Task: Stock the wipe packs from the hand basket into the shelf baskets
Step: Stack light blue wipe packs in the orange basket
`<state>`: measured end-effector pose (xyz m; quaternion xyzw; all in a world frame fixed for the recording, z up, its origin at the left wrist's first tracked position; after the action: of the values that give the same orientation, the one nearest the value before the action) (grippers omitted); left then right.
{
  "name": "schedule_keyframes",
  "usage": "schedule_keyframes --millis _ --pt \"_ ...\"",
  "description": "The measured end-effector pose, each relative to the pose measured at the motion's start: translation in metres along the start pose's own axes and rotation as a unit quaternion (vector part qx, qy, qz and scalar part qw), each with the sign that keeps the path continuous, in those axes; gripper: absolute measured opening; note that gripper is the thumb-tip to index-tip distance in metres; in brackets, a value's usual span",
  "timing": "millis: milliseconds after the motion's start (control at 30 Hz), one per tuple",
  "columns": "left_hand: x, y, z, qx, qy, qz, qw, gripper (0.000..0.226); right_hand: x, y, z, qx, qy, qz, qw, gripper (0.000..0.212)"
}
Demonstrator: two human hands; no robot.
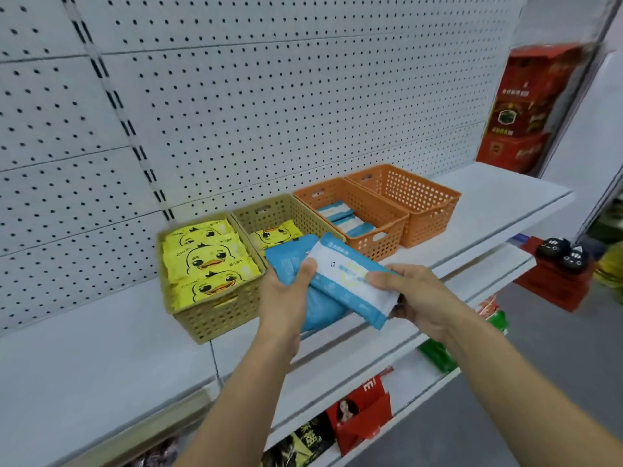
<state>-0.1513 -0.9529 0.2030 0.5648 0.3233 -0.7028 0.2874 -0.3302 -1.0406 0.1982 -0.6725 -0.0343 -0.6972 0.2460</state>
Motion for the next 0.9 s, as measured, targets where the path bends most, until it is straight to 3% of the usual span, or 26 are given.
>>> schedule_keyframes --millis 267,433,500,633,733,833,900 --pt "-0.015 0.080 0.065 -0.110 -0.051 0.019 0.992 0.012 0.105 0.158 -0.071 -0.084 0.046 -0.111 0.989 0.012" --pt "-0.011 0.114 0.085 -0.198 -0.101 -0.009 0.975 0.015 0.139 0.265 -0.067 -0.049 -0.193 -0.166 0.966 0.013" --pt "-0.009 0.123 0.086 -0.227 -0.111 -0.014 0.968 0.017 0.129 0.303 -0.044 0.001 -0.322 -0.162 0.933 0.024" --pt "0.000 0.136 0.085 -0.255 -0.123 -0.040 0.958 0.016 0.101 0.340 0.008 0.094 -0.474 -0.168 0.860 0.018" --pt "0.001 0.144 0.084 -0.268 -0.122 -0.037 0.955 0.015 0.083 0.354 0.021 0.092 -0.540 -0.155 0.822 0.019" --pt "0.002 0.150 0.085 -0.273 -0.133 -0.039 0.952 0.014 0.077 0.355 0.027 0.077 -0.617 -0.199 0.758 0.005" --pt "0.005 0.155 0.087 -0.270 -0.137 -0.045 0.952 0.014 0.074 0.353 0.031 0.070 -0.662 -0.241 0.707 0.029"
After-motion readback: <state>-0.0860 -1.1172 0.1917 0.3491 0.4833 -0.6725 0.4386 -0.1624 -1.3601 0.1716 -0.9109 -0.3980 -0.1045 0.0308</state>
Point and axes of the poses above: each hand's wrist, its own y-axis towards the middle knuckle, its own z-axis out of the palm, x = y × z, the point moved 9 cm from there along y, towards the middle knuckle, and after that the axes turned 8 degrees about -x, right-handed, at the moved point
